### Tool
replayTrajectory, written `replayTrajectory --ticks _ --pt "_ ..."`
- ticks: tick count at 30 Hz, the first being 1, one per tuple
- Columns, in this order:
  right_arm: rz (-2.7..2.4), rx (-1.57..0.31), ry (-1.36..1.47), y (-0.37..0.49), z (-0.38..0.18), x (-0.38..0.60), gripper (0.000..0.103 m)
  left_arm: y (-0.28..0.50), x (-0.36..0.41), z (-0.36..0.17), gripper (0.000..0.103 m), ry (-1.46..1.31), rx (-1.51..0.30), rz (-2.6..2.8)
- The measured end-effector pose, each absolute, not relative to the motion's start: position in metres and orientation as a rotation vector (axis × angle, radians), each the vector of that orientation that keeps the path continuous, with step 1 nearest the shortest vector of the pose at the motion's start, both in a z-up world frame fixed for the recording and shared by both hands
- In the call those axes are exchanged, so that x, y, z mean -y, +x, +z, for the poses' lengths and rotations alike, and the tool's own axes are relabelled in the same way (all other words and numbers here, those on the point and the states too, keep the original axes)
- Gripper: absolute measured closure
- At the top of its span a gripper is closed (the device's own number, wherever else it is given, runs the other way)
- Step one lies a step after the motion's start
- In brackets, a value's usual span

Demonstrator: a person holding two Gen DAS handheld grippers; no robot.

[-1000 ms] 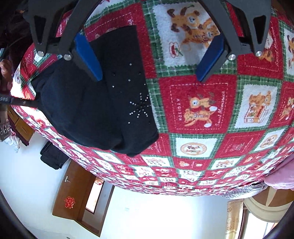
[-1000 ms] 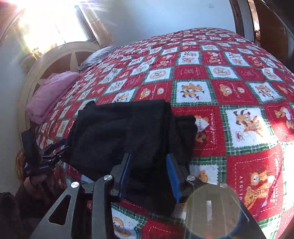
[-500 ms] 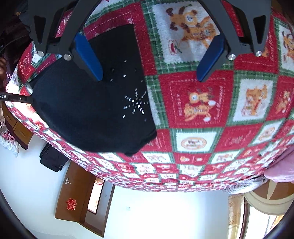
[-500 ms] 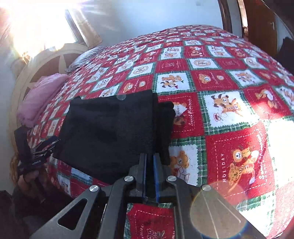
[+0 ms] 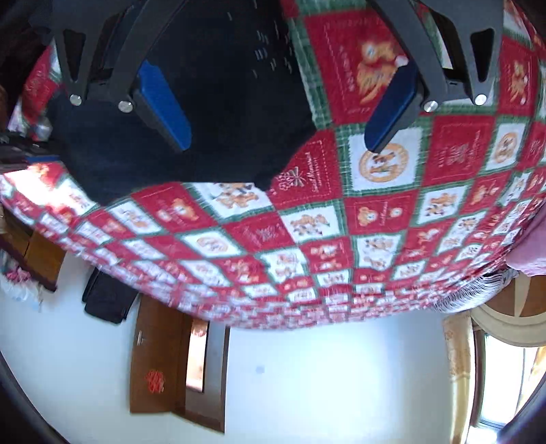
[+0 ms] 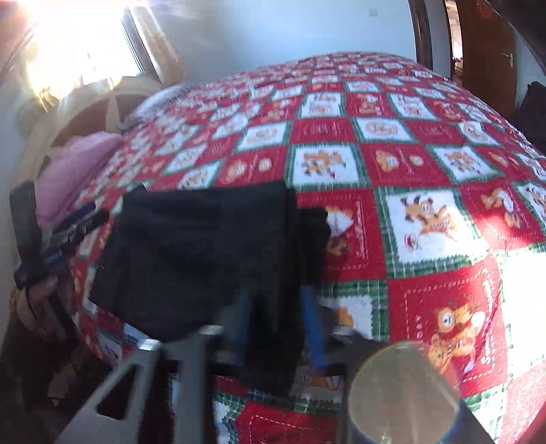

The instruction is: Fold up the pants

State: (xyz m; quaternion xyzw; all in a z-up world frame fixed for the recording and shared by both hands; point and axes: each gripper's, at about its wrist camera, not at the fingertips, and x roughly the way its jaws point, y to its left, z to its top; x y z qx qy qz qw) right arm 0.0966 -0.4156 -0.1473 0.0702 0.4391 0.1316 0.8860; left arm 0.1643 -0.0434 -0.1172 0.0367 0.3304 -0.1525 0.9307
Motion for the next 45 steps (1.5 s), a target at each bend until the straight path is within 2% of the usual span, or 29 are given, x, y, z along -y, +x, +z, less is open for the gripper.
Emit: replayTrajectory --ticks 4,9,13,14,17,20,24,28,31,34,41,45 --pt "0.310 -0.899 0.164 0.072 -0.138 0.417 0.093 0.184 0.041 -0.131 0.000 0.048 -0.746 -0.301" --pt "0.295 -0.946 0.219 0.079 -0.166 0.427 0.093 0.184 0.039 -0.137 0.000 0.025 -0.753 -0.304" --pt "0.317 -0.965 0.245 0.080 -0.164 0.432 0.092 0.179 0.040 -0.130 0.000 0.043 -0.749 -0.296" --pt "0.316 -0.964 0.227 0.079 -0.161 0.431 0.089 0.175 0.040 -0.126 0.000 0.048 -0.737 -0.293" --pt "0.228 -0.922 0.142 0.073 -0.145 0.429 0.064 0.161 0.038 -0.115 0.000 0.061 -0.696 -0.283" --pt "0.182 -0.806 0.059 0.071 -0.119 0.414 0.063 0.153 0.042 -0.106 0.000 0.058 -0.665 -0.287" --pt "0.341 -0.712 0.066 0.084 -0.097 0.381 0.053 0.151 0.062 -0.105 0.000 0.109 -0.657 -0.310" --pt "0.425 -0.806 0.058 0.121 -0.120 0.344 0.053 0.169 0.075 -0.130 0.000 0.208 -0.721 -0.236" --pt "0.355 -0.898 0.140 0.151 -0.151 0.357 0.053 0.180 0.065 -0.140 0.000 0.138 -0.777 -0.277" --pt "0.405 -0.882 0.226 0.153 -0.154 0.370 0.053 0.178 0.061 -0.141 0.000 0.111 -0.785 -0.288" --pt "0.405 -0.852 0.214 0.132 -0.144 0.379 0.053 0.155 0.052 -0.127 0.000 0.074 -0.767 -0.276" --pt "0.371 -0.827 0.243 0.118 -0.134 0.397 0.045 0.140 0.044 -0.120 0.000 0.051 -0.746 -0.281"
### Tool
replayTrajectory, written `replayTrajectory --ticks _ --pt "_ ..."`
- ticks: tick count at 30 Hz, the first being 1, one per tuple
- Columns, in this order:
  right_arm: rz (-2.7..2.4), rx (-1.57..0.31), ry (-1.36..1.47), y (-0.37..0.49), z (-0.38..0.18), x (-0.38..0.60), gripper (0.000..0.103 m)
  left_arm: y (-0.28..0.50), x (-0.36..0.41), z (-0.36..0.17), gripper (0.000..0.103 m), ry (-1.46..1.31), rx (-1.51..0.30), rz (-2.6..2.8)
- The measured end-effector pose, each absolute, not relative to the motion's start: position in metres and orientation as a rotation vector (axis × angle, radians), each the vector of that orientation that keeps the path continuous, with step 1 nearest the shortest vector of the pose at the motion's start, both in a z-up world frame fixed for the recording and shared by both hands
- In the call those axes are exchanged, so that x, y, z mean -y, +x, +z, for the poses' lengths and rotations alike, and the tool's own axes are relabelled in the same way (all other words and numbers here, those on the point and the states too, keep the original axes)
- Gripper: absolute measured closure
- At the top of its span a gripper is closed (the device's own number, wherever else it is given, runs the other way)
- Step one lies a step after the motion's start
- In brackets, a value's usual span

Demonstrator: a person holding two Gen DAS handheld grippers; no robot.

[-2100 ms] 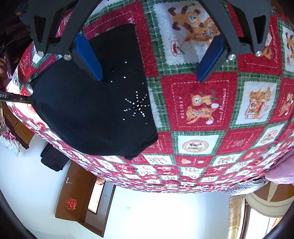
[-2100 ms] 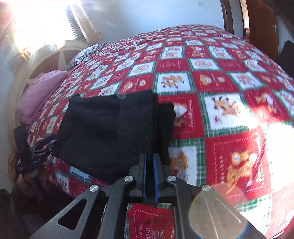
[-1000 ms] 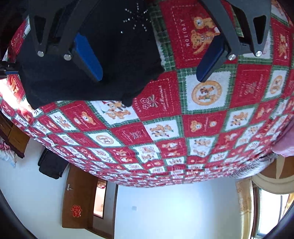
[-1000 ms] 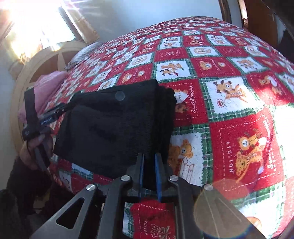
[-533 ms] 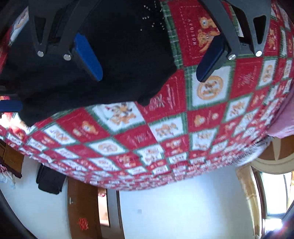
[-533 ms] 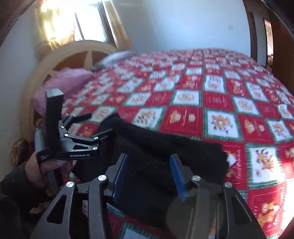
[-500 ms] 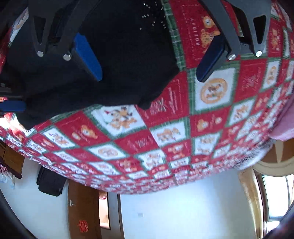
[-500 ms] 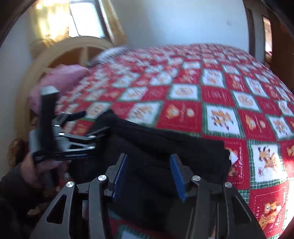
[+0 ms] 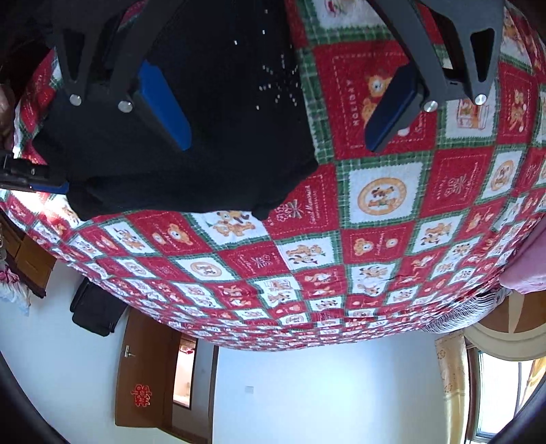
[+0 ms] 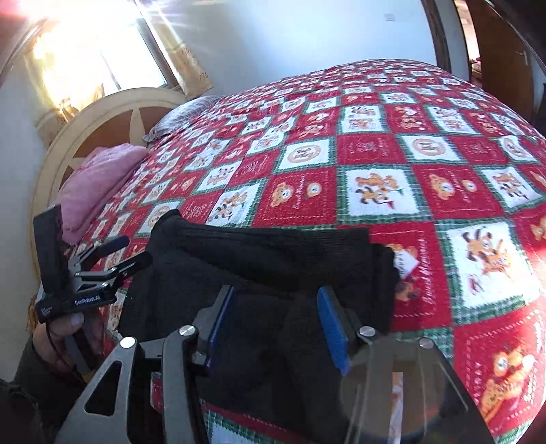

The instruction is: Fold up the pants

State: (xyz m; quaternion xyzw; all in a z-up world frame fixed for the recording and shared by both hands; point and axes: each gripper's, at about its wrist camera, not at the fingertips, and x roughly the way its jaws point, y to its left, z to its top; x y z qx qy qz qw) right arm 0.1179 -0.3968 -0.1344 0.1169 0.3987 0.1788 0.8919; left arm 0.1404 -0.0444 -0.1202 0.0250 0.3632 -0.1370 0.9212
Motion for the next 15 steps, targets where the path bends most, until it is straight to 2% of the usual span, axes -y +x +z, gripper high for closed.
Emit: replayTrajectory --ticks 4,8,15 --pt "0.306 -0.786 0.254 0.102 -0.127 0.417 0.045 0.132 0.040 -0.121 0.000 0.023 -0.746 -0.299" --pt "0.278 -0.830 0.299 0.099 -0.139 0.431 0.035 0.136 0.039 -0.132 0.000 -0.003 -0.776 -0.311" --pt "0.310 -0.901 0.353 0.107 -0.171 0.427 0.035 0.137 0.036 -0.151 0.000 -0.045 -0.816 -0.326"
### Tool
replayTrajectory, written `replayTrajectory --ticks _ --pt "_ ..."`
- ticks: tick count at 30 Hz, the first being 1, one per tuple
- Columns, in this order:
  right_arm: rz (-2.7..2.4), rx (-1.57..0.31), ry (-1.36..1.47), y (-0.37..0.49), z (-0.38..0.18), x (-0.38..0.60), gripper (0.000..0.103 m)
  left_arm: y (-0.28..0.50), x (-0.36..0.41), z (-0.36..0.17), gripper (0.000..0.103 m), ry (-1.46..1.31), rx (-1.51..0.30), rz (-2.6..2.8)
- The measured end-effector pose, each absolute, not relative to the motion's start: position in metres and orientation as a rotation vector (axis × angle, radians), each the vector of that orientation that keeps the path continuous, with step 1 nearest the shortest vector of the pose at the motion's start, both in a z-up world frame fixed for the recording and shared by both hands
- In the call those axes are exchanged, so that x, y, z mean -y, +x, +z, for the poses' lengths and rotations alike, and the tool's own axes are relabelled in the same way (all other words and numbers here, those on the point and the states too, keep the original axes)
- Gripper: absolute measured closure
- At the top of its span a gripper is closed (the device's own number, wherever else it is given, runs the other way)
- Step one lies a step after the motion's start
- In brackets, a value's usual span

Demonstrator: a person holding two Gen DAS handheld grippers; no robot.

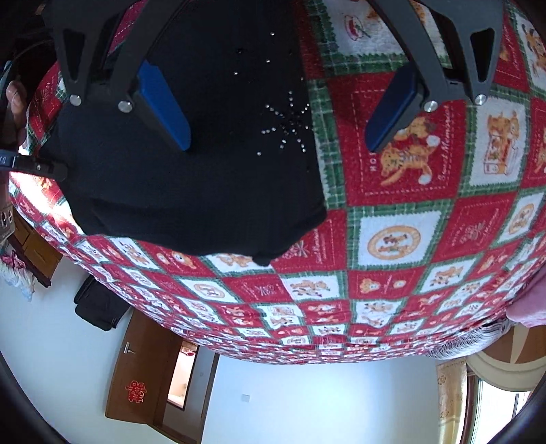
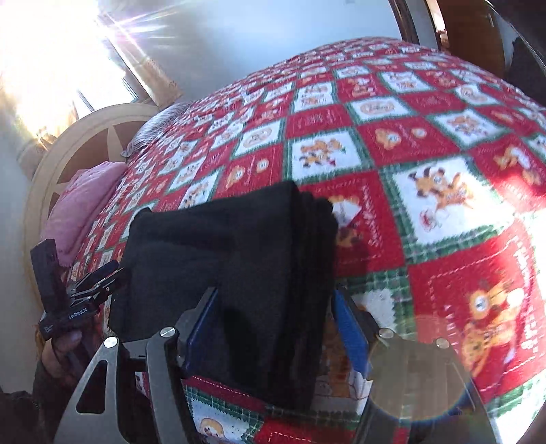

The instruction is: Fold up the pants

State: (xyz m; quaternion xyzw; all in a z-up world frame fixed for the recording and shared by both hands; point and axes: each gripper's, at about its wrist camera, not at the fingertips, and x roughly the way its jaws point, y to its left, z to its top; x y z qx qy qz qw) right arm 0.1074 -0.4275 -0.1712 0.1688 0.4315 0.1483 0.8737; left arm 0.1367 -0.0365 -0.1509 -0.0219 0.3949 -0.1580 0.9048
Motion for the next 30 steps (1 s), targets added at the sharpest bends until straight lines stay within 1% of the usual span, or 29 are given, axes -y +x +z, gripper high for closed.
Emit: replayTrajectory --ticks 4,5,6,8,9,11,12,13,16,20,23,26,30 --pt "0.307 -0.888 0.351 0.108 -0.181 0.423 0.035 0.135 0.036 -0.156 0.000 -0.075 -0.804 -0.355" --pt "0.311 -0.891 0.355 0.109 -0.180 0.423 0.036 0.135 0.039 -0.157 0.000 -0.067 -0.800 -0.377" --pt "0.322 -0.895 0.344 0.109 -0.179 0.421 0.050 0.133 0.040 -0.157 0.003 -0.062 -0.794 -0.388" --pt "0.384 -0.882 0.374 0.106 -0.173 0.417 0.071 0.130 0.043 -0.156 0.042 -0.070 -0.785 -0.459" --pt "0.386 -0.872 0.363 0.103 -0.168 0.413 0.072 0.129 0.042 -0.153 0.047 -0.079 -0.780 -0.480" --pt "0.388 -0.843 0.296 0.098 -0.154 0.401 0.073 0.129 0.040 -0.150 0.074 -0.105 -0.787 -0.516" --pt "0.398 -0.832 0.289 0.095 -0.149 0.398 0.074 0.129 0.037 -0.148 0.078 -0.120 -0.787 -0.516" --pt "0.413 -0.817 0.288 0.094 -0.140 0.395 0.074 0.130 0.033 -0.145 0.087 -0.136 -0.787 -0.514" --pt "0.461 -0.790 0.257 0.097 -0.117 0.382 0.074 0.128 0.010 -0.130 0.088 -0.223 -0.763 -0.527" --pt "0.544 -0.757 0.180 0.121 -0.084 0.346 0.074 0.117 -0.031 -0.097 0.089 -0.225 -0.687 -0.470" --pt "0.634 -0.747 0.138 0.158 -0.069 0.299 0.074 0.110 -0.068 -0.079 0.089 -0.208 -0.638 -0.387" --pt "0.694 -0.744 0.103 0.190 -0.068 0.249 0.074 0.104 -0.111 -0.070 0.088 -0.171 -0.612 -0.258" --pt "0.770 -0.795 0.096 0.230 -0.091 0.177 0.074 0.106 -0.149 -0.086 0.088 -0.132 -0.637 -0.124"
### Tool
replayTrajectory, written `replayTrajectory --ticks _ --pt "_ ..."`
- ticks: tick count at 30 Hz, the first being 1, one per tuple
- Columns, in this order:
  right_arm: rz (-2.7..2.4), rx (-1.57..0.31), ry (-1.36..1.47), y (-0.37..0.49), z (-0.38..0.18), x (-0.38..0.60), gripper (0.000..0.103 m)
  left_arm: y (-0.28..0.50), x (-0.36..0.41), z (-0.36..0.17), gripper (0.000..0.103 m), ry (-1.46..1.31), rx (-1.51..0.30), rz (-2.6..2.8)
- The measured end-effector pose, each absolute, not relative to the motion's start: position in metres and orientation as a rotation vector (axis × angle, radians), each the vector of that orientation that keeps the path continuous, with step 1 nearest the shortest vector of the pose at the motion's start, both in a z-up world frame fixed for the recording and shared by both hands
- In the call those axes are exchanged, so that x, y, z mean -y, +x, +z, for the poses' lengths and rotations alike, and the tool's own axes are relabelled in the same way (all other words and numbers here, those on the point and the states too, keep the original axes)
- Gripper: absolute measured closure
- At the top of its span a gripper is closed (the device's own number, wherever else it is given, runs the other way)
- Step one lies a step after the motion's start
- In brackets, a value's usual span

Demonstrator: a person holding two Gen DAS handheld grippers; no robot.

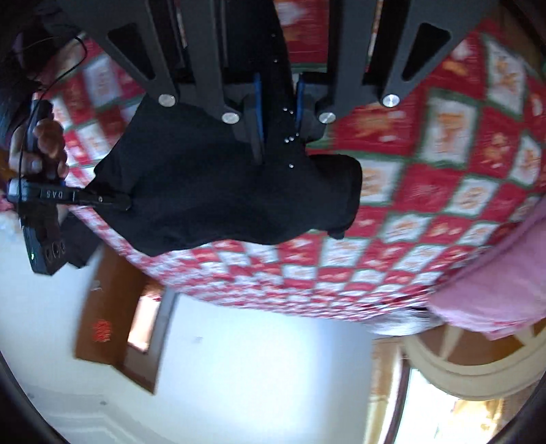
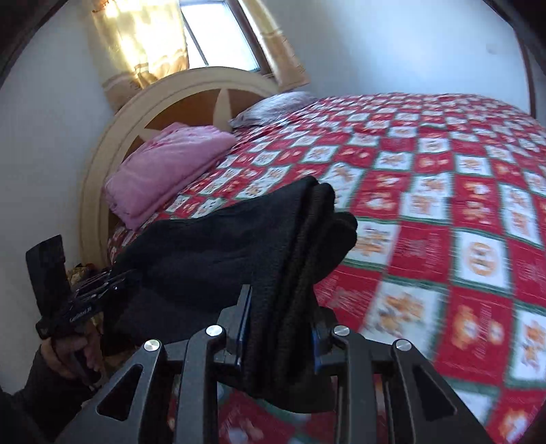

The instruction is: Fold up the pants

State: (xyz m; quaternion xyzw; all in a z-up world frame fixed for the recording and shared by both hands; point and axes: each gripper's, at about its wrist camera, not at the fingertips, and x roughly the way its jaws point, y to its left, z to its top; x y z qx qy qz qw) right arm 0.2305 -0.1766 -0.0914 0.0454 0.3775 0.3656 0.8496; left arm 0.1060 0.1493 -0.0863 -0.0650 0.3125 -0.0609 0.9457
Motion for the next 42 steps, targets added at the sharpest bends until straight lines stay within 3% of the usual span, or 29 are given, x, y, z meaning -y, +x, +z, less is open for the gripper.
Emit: replayTrajectory --ticks 3,5,6,8,18,25,42 --pt "0.764 -0.887 0.103 0.252 -0.126 0.144 0.073 0.116 -0.168 -0.120 0.077 -0.131 -0.713 -0.044" --pt "0.703 -0.921 0.097 0.263 -0.145 0.141 0.067 0.119 -0.171 -0.145 0.049 -0.111 -0.763 0.014" --pt "0.696 -0.941 0.130 0.269 -0.152 0.146 0.055 0.119 -0.170 -0.150 0.044 -0.105 -0.759 0.027" --pt "0.670 -0.980 0.192 0.277 -0.164 0.162 0.046 0.116 -0.171 -0.158 0.028 -0.107 -0.743 0.054" --pt "0.507 -0.857 0.211 0.247 -0.137 0.218 0.040 0.086 -0.177 -0.126 0.026 -0.105 -0.736 0.113" --pt "0.448 -0.757 0.187 0.189 -0.097 0.245 0.040 0.059 -0.152 -0.088 0.010 -0.052 -0.631 0.084" --pt "0.428 -0.596 0.044 0.087 -0.048 0.236 0.037 0.041 -0.122 -0.053 0.006 -0.074 -0.525 0.013"
